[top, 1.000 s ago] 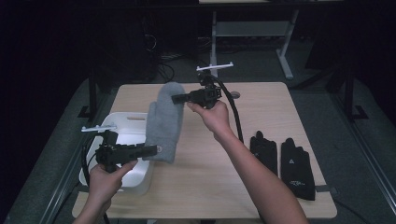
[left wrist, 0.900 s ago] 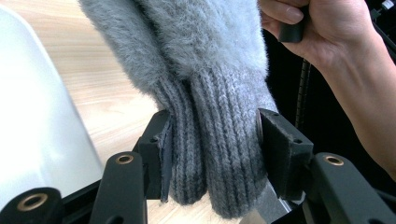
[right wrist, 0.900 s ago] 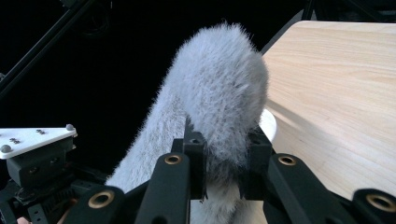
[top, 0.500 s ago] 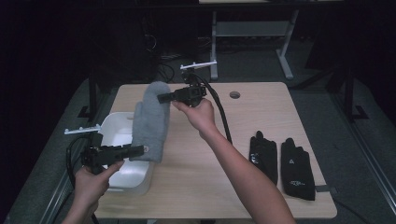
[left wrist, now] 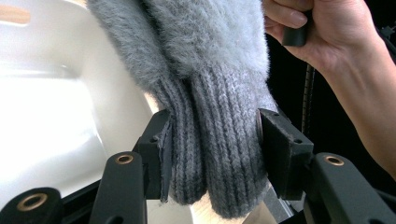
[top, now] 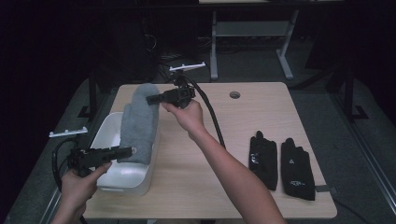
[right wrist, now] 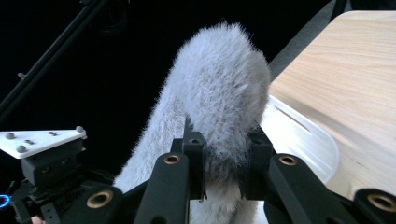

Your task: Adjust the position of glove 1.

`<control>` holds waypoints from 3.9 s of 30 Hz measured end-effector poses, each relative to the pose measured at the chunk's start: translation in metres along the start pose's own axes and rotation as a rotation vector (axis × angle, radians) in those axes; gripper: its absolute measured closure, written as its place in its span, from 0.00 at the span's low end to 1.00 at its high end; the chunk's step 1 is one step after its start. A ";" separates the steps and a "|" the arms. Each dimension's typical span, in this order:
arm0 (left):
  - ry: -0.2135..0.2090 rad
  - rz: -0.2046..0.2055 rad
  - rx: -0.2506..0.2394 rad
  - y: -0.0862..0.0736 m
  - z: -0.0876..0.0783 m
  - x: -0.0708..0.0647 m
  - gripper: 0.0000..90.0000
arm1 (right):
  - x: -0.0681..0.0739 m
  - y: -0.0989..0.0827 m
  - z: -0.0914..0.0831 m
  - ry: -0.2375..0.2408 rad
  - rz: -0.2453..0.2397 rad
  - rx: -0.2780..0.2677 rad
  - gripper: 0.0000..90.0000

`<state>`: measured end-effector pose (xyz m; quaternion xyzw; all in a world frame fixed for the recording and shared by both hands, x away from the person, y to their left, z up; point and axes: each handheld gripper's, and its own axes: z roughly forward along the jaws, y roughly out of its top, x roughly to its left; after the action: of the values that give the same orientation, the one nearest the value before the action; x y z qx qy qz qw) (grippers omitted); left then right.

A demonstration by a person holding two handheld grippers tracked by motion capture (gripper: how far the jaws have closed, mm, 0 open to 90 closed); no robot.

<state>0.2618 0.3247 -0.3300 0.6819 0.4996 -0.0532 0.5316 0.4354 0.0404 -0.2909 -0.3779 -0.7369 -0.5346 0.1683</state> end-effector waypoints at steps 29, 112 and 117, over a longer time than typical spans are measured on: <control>0.062 -0.082 0.006 -0.025 -0.031 0.043 0.53 | -0.003 -0.013 0.065 0.032 0.025 0.069 0.84; 0.152 -0.060 0.039 -0.014 -0.023 0.041 0.37 | -0.041 -0.038 0.067 0.000 0.035 0.130 0.55; 0.141 -0.052 0.043 -0.011 -0.018 0.037 0.36 | -0.042 -0.037 0.058 0.014 0.033 0.120 0.51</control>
<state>0.2638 0.3610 -0.3519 0.6821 0.5521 -0.0293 0.4786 0.4451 0.0723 -0.3644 -0.3756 -0.7600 -0.4893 0.2048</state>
